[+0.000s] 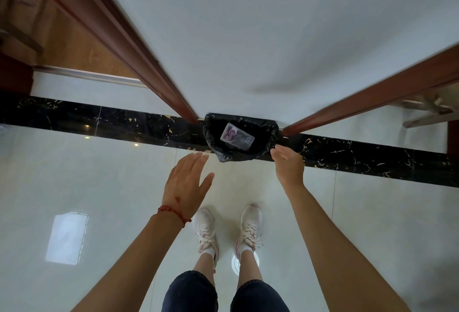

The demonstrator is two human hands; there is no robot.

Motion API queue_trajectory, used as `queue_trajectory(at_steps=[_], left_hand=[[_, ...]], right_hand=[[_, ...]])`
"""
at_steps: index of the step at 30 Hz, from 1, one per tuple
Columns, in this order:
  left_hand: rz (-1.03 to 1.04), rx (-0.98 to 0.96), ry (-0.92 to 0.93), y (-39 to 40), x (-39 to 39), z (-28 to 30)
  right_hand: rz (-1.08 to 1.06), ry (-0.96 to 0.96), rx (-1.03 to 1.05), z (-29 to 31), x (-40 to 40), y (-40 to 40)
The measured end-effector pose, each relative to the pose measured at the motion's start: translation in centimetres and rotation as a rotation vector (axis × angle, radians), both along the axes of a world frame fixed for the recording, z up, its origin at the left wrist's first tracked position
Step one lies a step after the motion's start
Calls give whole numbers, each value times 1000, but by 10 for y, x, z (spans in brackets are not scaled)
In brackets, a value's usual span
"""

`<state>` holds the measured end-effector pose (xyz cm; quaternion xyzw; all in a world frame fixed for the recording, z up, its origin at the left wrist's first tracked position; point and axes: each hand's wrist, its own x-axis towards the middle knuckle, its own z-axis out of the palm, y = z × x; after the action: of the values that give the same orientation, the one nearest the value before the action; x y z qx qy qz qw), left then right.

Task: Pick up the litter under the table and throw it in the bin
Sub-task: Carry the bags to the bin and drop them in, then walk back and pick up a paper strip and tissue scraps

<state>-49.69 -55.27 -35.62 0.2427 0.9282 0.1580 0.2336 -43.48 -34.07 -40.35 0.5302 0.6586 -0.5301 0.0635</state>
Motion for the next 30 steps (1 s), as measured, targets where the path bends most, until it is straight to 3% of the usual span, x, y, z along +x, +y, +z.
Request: queue_trajectory(at_steps=[8, 18, 30], left_hand=[[41, 2, -15, 1, 10, 23], [31, -26, 15, 12, 31, 97], [-112, 53, 84, 34, 46, 159]], right_hand=[[251, 72, 116, 49, 21, -13], [677, 122, 476, 137, 62, -18], [691, 56, 607, 210, 96, -8]])
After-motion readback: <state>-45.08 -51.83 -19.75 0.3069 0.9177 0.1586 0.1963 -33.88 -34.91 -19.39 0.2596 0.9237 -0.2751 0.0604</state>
